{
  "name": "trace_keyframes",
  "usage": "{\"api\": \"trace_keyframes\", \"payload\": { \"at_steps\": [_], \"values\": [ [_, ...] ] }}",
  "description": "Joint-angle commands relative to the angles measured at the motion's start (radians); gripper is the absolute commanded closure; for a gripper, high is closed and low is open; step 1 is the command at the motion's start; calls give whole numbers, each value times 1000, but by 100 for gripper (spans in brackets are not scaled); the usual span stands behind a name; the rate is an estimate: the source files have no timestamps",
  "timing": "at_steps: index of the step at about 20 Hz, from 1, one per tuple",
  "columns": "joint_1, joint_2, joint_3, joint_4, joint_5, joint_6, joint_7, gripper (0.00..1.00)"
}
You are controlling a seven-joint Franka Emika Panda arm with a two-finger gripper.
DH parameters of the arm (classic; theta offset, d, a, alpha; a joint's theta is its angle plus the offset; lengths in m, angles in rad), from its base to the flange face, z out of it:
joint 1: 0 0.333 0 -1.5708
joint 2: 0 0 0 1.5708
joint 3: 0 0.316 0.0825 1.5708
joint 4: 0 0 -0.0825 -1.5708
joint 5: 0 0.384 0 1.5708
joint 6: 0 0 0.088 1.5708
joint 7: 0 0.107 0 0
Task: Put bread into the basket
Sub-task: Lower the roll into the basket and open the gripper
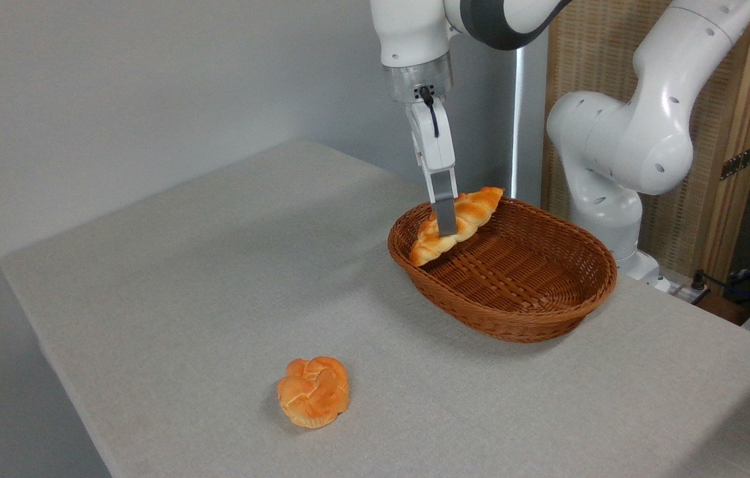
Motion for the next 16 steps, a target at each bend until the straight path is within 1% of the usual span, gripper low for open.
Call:
{"api": "trace_keyframes", "payload": {
  "at_steps": [1, 12, 16],
  "values": [
    [-6, -6, 17, -3, 14, 1, 14, 0],
    [-6, -6, 17, 0, 14, 1, 13, 0],
    [-5, -4, 19, 28, 12, -1, -18, 0]
  ]
}}
